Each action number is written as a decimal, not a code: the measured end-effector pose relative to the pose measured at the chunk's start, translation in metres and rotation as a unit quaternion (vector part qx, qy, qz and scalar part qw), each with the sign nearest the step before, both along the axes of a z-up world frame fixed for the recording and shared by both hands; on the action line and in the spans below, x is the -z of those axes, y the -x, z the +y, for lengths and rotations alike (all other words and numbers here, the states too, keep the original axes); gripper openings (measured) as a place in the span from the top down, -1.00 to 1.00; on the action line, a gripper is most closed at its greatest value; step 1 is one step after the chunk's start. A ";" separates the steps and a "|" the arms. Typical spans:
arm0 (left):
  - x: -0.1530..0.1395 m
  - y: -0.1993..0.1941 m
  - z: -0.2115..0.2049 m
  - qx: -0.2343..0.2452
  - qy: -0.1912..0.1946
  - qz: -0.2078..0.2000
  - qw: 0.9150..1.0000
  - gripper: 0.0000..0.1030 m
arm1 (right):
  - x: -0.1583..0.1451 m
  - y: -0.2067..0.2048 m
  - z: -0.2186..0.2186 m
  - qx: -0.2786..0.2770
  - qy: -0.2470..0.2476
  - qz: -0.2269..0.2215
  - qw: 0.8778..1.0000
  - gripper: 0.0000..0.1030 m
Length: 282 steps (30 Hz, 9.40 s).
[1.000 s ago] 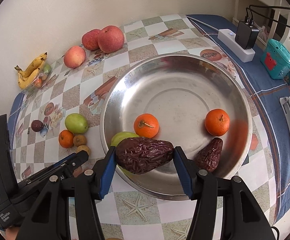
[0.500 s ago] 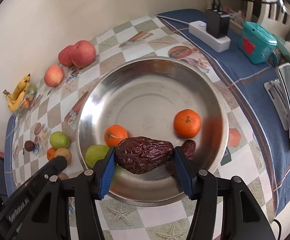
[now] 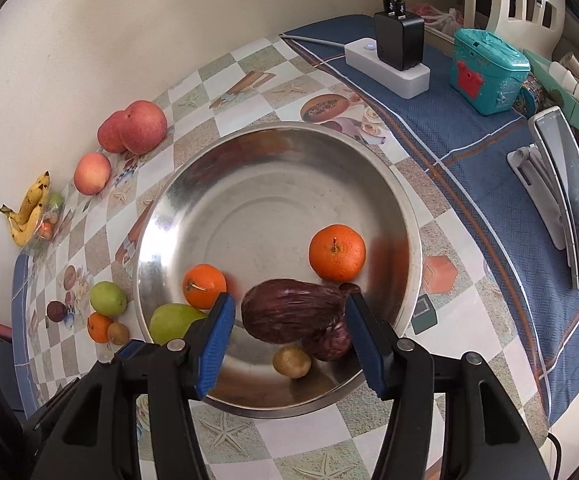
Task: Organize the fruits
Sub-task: 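Carry the date into the steel bowl with the right tool while the left tool grasps a brown kiwi, then release the date and kiwi into the bowl and withdraw both tools, then grasp an orange with the left tool while the right tool grasps a brown kiwi, then carry the orange and kiwi over the steel bowl with both tools, then open both tools to drop the orange and kiwi into the bowl, then grasp the red date with the left tool while the right tool grasps the green fruit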
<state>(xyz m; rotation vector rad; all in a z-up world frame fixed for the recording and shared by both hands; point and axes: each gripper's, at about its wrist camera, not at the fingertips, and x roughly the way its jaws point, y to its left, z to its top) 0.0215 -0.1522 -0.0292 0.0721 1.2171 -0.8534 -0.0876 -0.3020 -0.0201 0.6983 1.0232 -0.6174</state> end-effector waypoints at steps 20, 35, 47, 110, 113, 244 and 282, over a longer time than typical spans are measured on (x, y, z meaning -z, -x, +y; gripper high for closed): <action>-0.002 -0.068 0.105 -0.226 -0.157 -0.076 0.958 -1.00 | 0.005 -0.025 0.036 -0.066 0.013 0.026 0.997 -0.32; -0.011 -0.096 0.158 -0.278 -0.178 -0.100 0.939 -1.00 | 0.001 -0.054 0.085 -0.138 0.050 0.028 0.989 -0.96; -0.017 -0.124 0.211 -0.329 -0.176 -0.095 0.923 -1.00 | 0.005 -0.083 0.124 -0.172 0.049 0.046 0.983 -0.96; 0.046 -0.119 0.111 -0.176 0.000 0.109 0.978 0.33 | 0.045 -0.145 0.143 -0.232 -0.007 0.030 0.972 0.46; 0.039 -0.125 0.124 -0.204 -0.013 0.089 0.975 0.38 | 0.041 -0.142 0.139 -0.228 -0.003 0.028 0.973 0.46; -0.008 -0.049 -0.004 -0.130 -0.075 -0.100 0.984 -1.00 | 0.011 -0.036 -0.006 -0.056 0.079 0.054 0.994 -0.50; -0.021 -0.136 0.156 -0.288 -0.175 -0.100 0.936 -1.00 | 0.005 -0.057 0.033 -0.075 0.067 0.031 0.994 -0.86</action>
